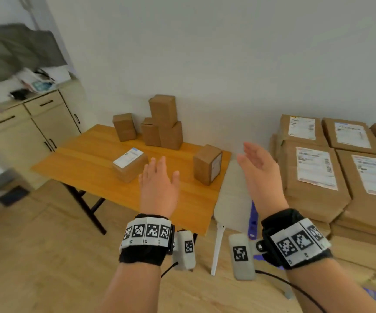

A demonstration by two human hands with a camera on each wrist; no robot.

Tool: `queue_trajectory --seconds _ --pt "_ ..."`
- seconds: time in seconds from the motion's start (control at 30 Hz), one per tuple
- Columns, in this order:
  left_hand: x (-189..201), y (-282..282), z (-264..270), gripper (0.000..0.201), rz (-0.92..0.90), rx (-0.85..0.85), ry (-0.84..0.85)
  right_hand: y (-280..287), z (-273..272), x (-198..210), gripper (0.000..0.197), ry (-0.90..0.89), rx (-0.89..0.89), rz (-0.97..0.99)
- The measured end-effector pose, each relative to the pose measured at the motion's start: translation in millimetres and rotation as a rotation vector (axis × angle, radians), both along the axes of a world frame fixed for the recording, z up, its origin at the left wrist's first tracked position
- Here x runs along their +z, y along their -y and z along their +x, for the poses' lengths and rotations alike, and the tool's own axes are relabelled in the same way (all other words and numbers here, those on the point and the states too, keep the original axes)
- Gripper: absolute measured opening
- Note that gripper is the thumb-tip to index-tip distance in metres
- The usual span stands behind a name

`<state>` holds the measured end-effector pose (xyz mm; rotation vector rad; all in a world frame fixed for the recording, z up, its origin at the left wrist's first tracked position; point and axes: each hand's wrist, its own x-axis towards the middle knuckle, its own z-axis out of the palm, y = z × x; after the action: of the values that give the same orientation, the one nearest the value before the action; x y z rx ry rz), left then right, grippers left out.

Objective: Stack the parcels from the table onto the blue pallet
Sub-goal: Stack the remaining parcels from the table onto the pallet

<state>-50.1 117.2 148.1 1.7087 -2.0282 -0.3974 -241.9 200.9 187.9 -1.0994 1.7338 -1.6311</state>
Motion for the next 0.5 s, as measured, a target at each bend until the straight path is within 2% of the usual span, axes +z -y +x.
queue_trajectory --seconds 0.27,0.5 --pt "-26.4 44.3 110.3 0.059 0.121 0.047 -0.003 62.1 102.4 -47.0 0.046 0.019 0.083 0.169" --pt "-52.2 93.3 162.4 0.053 0.217 0.078 -0.025 130.2 150.0 -79.6 0.049 -0.038 0.205 0.332"
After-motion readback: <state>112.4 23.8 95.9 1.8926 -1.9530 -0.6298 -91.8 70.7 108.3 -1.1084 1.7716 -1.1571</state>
